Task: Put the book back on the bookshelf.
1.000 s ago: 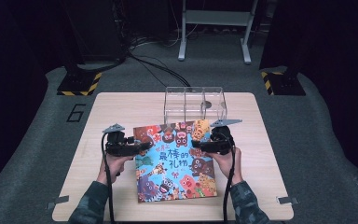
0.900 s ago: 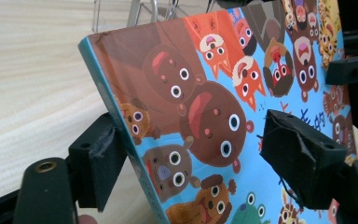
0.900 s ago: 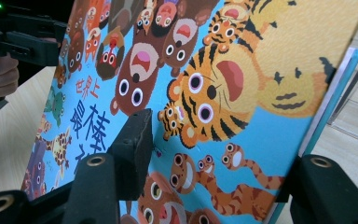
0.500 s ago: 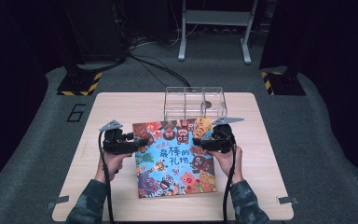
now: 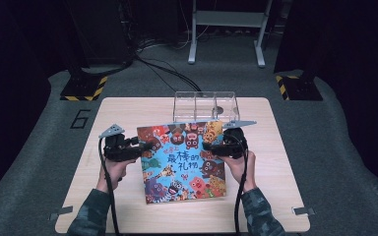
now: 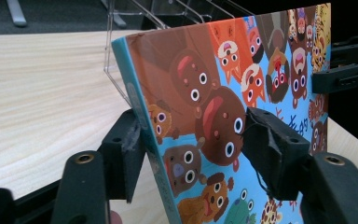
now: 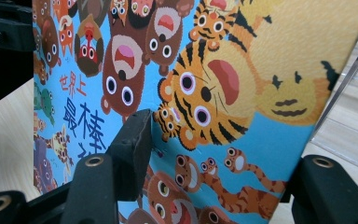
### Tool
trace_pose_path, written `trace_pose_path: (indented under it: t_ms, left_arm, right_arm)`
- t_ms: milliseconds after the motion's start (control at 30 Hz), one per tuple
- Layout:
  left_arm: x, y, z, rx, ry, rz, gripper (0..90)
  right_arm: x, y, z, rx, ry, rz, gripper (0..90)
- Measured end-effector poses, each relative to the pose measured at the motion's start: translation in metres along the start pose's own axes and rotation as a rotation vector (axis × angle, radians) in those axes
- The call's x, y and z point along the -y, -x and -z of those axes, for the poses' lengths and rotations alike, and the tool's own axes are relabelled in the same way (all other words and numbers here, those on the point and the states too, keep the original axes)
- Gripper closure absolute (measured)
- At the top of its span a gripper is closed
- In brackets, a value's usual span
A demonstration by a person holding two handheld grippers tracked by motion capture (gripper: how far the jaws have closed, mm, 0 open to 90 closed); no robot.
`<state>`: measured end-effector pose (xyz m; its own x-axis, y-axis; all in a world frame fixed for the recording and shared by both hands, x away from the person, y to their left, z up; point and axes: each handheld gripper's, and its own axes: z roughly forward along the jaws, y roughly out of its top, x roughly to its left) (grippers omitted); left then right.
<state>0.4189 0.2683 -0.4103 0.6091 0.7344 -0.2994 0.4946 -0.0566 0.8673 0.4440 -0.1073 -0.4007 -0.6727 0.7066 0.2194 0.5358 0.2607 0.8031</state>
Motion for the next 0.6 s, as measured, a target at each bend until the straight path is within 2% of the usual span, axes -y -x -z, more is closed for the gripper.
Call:
trace_pose_path:
  t_ms: [167,467,600]
  left_arm:
    - [-0.0022,0.0019,0.0034,-0.014,0.001,-0.017,43.5]
    - [-0.0039,0.0033,0.0085,-0.027,0.013,-0.02,48.7]
    - [-0.0041,0.0035,0.0094,-0.048,0.008,-0.028,51.4]
  right_arm:
    - [-0.0021,-0.0009,0.0003,0.004,0.008,0.01,43.7]
    - [-0.0059,-0.0019,-0.0026,0.01,0.01,0.012,41.0]
    - [-0.0085,-0.0019,-0.0052,0.018,0.006,0.024,39.9]
